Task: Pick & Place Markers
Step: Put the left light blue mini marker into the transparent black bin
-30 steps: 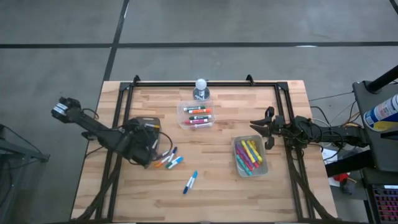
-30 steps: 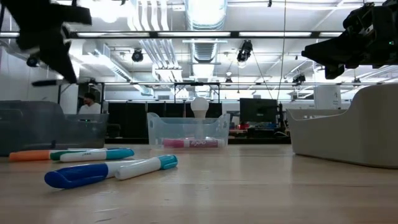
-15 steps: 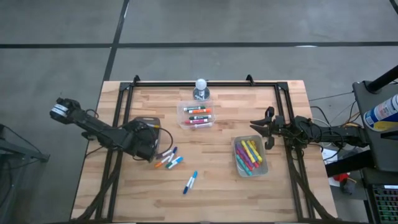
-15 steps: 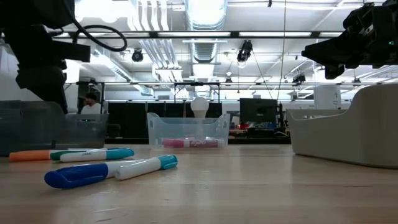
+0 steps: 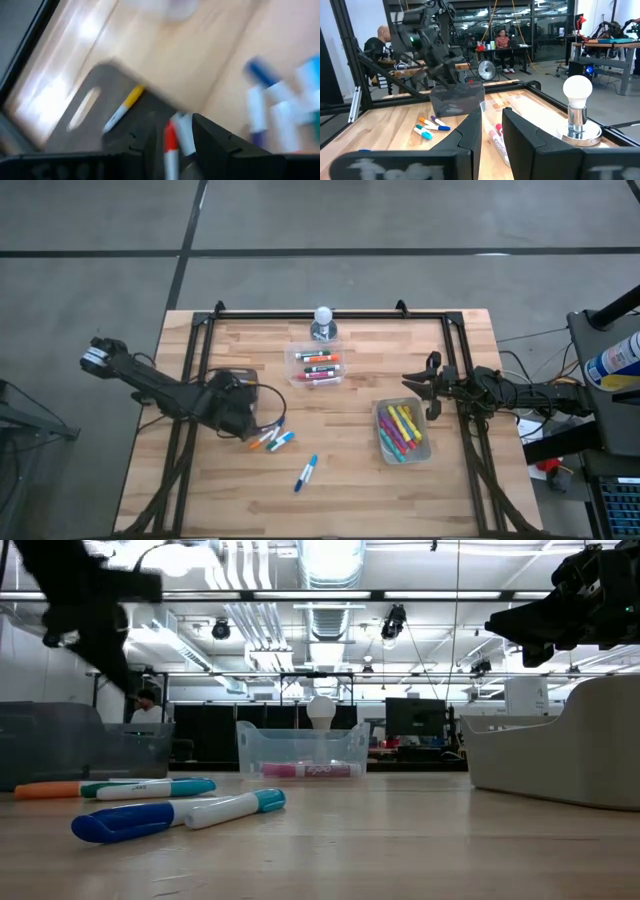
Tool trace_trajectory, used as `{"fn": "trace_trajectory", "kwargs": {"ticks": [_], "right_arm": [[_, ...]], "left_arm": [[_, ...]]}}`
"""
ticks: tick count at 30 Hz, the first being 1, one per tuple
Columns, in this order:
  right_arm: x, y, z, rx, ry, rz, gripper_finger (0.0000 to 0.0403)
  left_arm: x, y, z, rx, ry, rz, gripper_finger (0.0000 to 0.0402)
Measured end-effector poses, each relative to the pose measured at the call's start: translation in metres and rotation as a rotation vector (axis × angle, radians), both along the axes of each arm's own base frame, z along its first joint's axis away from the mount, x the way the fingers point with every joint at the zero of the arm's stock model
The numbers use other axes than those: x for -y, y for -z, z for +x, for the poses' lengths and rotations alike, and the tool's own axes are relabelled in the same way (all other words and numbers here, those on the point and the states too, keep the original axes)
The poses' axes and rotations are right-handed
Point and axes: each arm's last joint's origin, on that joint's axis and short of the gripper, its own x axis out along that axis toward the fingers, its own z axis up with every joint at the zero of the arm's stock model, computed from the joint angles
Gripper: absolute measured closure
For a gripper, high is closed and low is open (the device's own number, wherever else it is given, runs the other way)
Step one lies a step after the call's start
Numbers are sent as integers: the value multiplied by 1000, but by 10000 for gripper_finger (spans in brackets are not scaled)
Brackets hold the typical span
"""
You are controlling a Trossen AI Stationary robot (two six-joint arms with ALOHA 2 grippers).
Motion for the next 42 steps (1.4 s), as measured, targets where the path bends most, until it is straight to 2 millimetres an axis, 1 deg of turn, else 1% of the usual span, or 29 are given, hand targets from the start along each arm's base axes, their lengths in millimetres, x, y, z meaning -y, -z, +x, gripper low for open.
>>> {"fn": "trace_trajectory", "kwargs": {"ticks": [4, 6, 8, 10, 12, 15, 23, 25, 29, 36, 42], "right_arm": [[0, 0, 0, 0, 0, -1, 335], [0, 0, 0, 0, 0, 1, 335], [0, 0, 0, 0, 0, -1, 335], [0, 0, 0, 0, 0, -1, 335], [0, 0, 0, 0, 0, 0, 335], [0, 0, 0, 0, 0, 0, 335], [0, 0, 0, 0, 0, -1, 335], [0, 0, 0, 0, 0, -1, 335], [0, 0, 0, -1, 0, -1, 335], [0, 0, 0, 0, 0, 0, 335], [0, 0, 0, 0, 0, 0, 335]], "left_arm": [[12, -23, 17, 156, 74, -93, 282], [19, -30, 27, 261, 129, -148, 282], [26, -34, 35, 354, 189, -198, 282], [31, -33, 42, 403, 234, -237, 282], [34, -26, 46, 410, 269, -251, 282], [38, -10, 52, 377, 276, -243, 282], [51, 37, 73, 194, 289, -186, 282], [54, 46, 77, 160, 288, -180, 282], [57, 60, 82, 116, 280, -168, 282], [58, 78, 85, 62, 248, -155, 282], [61, 85, 87, 51, 257, -155, 282]]}}
